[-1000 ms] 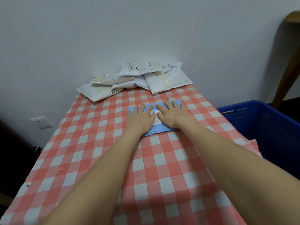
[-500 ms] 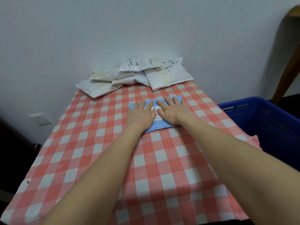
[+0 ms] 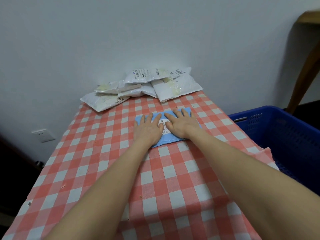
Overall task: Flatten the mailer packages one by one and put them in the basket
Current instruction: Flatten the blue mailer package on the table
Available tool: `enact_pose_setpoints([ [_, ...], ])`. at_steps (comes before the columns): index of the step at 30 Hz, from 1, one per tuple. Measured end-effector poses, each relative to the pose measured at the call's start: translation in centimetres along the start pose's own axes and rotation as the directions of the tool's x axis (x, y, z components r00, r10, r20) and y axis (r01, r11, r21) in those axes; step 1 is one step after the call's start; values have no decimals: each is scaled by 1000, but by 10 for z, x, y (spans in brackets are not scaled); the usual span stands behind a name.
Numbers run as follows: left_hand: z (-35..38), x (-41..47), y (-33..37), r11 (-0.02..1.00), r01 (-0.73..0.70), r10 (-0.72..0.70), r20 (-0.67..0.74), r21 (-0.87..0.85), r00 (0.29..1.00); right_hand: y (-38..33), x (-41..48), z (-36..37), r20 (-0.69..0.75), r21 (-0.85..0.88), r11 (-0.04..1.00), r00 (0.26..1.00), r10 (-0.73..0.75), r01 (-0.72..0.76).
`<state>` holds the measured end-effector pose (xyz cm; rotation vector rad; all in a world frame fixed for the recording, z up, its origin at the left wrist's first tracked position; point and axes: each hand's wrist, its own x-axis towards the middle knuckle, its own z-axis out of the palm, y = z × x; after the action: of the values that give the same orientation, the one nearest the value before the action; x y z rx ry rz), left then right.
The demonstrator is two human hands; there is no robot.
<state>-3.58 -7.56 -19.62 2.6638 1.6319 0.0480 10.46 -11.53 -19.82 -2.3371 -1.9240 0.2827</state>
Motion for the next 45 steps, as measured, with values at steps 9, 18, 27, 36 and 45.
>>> enact_pose_setpoints([
  [9,-35,29,-10,974,79,-69,52,-214,996,22,-18,-38,-237,362,902,912,335,-237],
  [18,-35,13,-5,951,300,-295,73,-68,953,44,-38,-47,74,482,810,937,342,-333],
  [27,-43,12,-2,905,323,-312,84,-279,946,43,-29,-47,137,840,422,885,444,-341],
  [36,-74,20,46,980,114,-135,-125,-162,983,89,-43,-54,16,906,356,859,512,-229],
  [45,-78,46,116,988,-31,32,2,-148,999,161,-66,-53,2,938,277,800,600,-210],
])
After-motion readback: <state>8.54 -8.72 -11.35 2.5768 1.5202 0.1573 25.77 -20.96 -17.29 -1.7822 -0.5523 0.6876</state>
